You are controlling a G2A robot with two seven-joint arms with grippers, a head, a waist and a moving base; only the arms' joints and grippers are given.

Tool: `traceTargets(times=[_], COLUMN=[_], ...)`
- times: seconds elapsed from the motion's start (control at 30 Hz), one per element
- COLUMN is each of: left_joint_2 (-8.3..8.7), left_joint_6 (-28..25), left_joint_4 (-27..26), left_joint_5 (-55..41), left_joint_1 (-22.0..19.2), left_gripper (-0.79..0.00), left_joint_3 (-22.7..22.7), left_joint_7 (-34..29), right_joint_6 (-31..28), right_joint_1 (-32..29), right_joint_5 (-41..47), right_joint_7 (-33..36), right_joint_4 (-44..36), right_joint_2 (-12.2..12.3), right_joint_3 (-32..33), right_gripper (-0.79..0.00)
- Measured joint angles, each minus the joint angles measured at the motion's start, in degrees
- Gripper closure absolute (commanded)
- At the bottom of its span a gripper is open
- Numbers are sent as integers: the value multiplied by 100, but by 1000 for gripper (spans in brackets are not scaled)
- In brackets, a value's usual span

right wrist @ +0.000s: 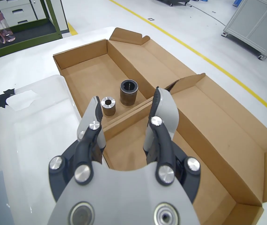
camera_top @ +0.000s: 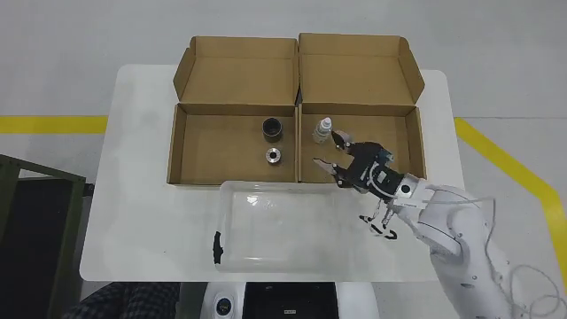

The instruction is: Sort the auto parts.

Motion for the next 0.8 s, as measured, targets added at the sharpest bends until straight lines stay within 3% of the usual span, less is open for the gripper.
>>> traceTargets(times=[0.13,0.8], left_joint_2=[0,0], left_joint_6=[0,0], left_joint_4=[0,0], left_joint_5=[0,0], left_joint_1=[0,0], left_gripper=[-785,-785], left_joint_3=[0,0], left_joint_7=[0,0], right_joint_6=[-67,-212], right_joint_1=[-563,-2472], right_joint_5=[-101,274], right_joint_7=[-426,-1958], right_joint_4=[-156,-388], right_joint_2=[69,168], right_joint_3=[619,2956], right_gripper=[-785,-785])
